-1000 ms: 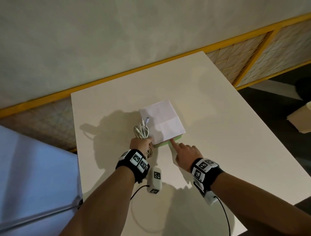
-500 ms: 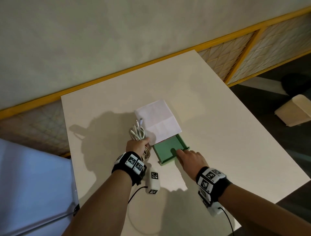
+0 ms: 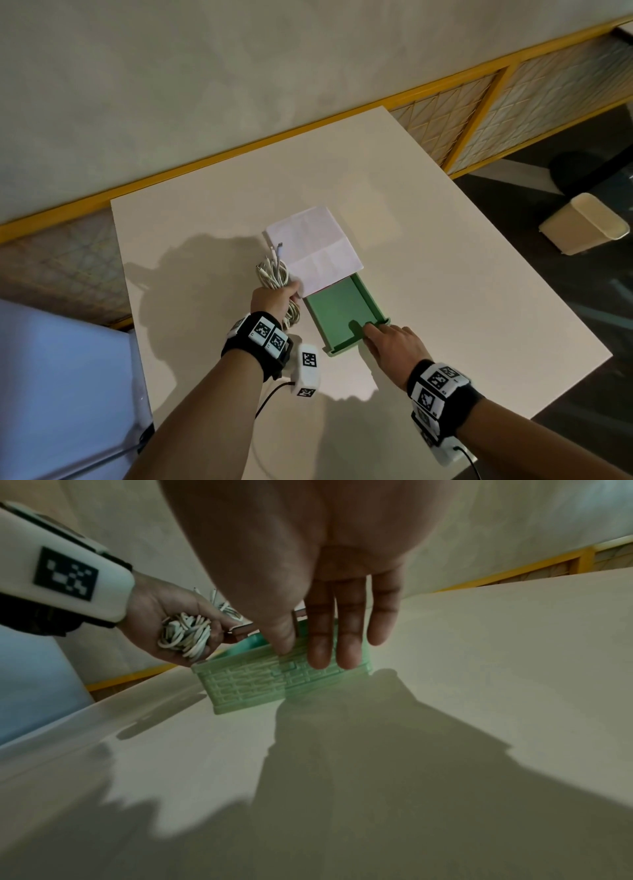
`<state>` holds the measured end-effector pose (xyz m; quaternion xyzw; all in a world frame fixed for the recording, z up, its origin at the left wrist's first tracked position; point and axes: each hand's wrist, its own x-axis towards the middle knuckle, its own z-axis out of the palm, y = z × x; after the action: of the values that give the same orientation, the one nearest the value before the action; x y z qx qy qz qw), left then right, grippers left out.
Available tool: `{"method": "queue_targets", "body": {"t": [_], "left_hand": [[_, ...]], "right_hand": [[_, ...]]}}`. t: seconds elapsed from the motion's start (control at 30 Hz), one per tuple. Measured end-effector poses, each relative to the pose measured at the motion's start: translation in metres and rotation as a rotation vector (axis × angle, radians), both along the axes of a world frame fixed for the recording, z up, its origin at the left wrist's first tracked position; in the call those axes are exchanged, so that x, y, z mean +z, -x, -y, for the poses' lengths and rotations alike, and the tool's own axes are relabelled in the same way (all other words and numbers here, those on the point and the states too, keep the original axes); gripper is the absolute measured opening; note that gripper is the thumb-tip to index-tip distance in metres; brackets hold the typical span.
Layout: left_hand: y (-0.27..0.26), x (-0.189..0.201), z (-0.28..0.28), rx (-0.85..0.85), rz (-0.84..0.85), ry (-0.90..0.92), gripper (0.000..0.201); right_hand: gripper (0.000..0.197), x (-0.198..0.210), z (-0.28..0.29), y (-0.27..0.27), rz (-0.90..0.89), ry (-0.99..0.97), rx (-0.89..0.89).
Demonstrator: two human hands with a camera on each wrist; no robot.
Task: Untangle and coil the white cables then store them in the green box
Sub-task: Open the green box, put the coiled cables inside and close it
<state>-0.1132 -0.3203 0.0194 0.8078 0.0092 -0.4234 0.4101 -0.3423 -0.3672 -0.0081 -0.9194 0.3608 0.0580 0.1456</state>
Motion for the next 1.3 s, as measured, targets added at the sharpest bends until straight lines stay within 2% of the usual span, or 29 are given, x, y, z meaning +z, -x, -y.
{"method": "queue_targets", "body": {"t": [0.1,0.23,0.3,0.37,0.47,0.53,0.63,0.67,0.73,0.77,0.8,0.87,0.93,1.03,1.17,1.3], "left_hand": [[0.000,0.002,-0.001,-0.010,0.006,-0.009,0.035],[0.002,0.008,-0.001,-0.039,-0.004,-0.005,0.032],[0.003,0.013,-0.003,-0.049,0.015,-0.011,0.034],[0.004,0.016,-0.003,-0.042,0.048,-0.015,0.037],[0.001,0.019,-0.006,-0.057,0.168,-0.048,0.041],[-0.001,0.018,-0.010,-0.185,0.313,-0.045,0.043],[0.008,0.019,-0.016,-0.587,0.533,-0.140,0.041],[0.013,0.019,-0.017,-0.666,0.550,-0.158,0.038],[0.025,0.022,-0.017,-0.681,0.469,-0.117,0.036],[0.032,0.022,-0.017,-0.633,0.401,-0.079,0.035],[0.038,0.023,-0.016,-0.569,0.326,-0.040,0.032],[0.051,0.026,-0.014,-0.450,0.171,0.030,0.025],[0.060,0.028,-0.013,-0.316,0.017,0.111,0.024],[0.066,0.028,-0.011,-0.139,-0.156,0.224,0.021],[0.076,0.032,-0.013,-0.137,-0.304,0.370,0.024],[0.089,0.031,-0.014,-0.135,-0.422,0.399,0.023]], "right_hand": [[0.006,0.001,-0.006,0.007,-0.008,0.013,0.018],[0.018,0.002,-0.013,0.023,-0.024,0.009,0.011],[0.016,0.002,-0.015,0.024,-0.009,0.011,0.011],[0.013,0.005,-0.015,0.020,-0.009,-0.027,0.016],[0.026,0.016,-0.015,0.021,0.018,-0.049,-0.004],[0.030,0.031,-0.013,0.019,0.119,-0.051,-0.033],[0.041,0.072,-0.010,-0.001,0.327,0.010,0.033],[0.044,0.083,-0.009,-0.011,0.362,0.056,0.087],[0.042,0.100,-0.010,-0.029,0.387,0.052,0.116],[0.036,0.102,-0.009,-0.037,0.400,-0.012,0.047],[0.031,0.101,-0.008,-0.042,0.395,-0.124,-0.076],[0.039,0.095,-0.006,-0.046,0.324,-0.376,-0.361],[0.050,0.087,-0.006,-0.042,0.280,-0.472,-0.470],[0.055,0.086,-0.015,-0.035,0.253,-0.530,-0.372],[0.054,0.095,-0.023,-0.039,0.282,-0.586,-0.184],[0.068,0.089,-0.024,-0.046,0.242,-0.538,-0.222]]}}
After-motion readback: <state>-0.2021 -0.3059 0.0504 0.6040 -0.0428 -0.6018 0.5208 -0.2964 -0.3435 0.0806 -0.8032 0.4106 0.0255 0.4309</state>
